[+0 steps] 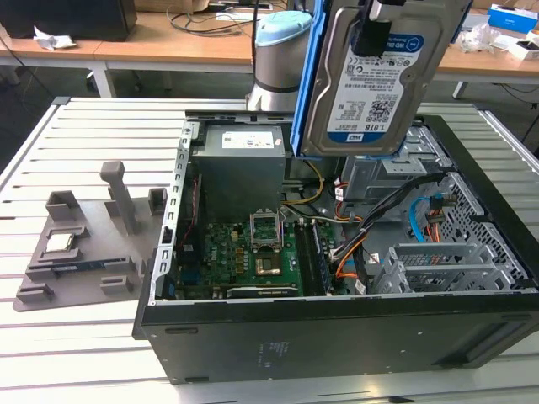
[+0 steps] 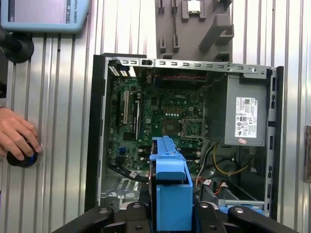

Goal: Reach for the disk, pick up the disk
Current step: 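Pick up the disk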

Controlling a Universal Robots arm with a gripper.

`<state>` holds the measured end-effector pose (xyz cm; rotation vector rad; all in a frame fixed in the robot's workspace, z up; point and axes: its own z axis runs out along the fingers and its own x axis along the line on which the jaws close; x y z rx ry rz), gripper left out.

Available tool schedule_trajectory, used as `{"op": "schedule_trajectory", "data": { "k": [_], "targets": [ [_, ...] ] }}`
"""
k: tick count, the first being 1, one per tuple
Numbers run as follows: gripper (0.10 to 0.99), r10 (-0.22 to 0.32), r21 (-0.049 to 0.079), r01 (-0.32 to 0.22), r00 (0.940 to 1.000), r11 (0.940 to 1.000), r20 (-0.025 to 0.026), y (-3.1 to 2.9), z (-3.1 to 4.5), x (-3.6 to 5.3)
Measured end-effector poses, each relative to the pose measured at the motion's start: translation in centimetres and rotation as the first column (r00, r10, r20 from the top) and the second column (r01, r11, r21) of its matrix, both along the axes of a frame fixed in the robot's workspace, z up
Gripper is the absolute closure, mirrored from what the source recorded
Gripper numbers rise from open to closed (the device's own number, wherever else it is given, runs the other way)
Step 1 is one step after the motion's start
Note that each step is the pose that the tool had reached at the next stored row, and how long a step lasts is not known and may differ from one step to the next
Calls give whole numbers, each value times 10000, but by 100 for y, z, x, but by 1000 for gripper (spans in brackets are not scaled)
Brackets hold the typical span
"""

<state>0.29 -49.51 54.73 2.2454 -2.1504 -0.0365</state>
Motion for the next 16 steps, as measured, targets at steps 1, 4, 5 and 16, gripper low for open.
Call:
{"op": "schedule_trajectory", "data": {
  "k": [1, 4, 5, 16],
  "targets": [
    [722, 1, -1, -1, 10000, 10000, 0, -30, -1, 0],
    [722, 0, 3, 0, 10000, 10000, 0, -204, -14, 0],
    [722, 0, 11, 0, 10000, 10000, 0, -260, -20, 4],
    [722, -1, 20, 1, 10000, 10000, -38, -384, -78, 309]
  ]
}}
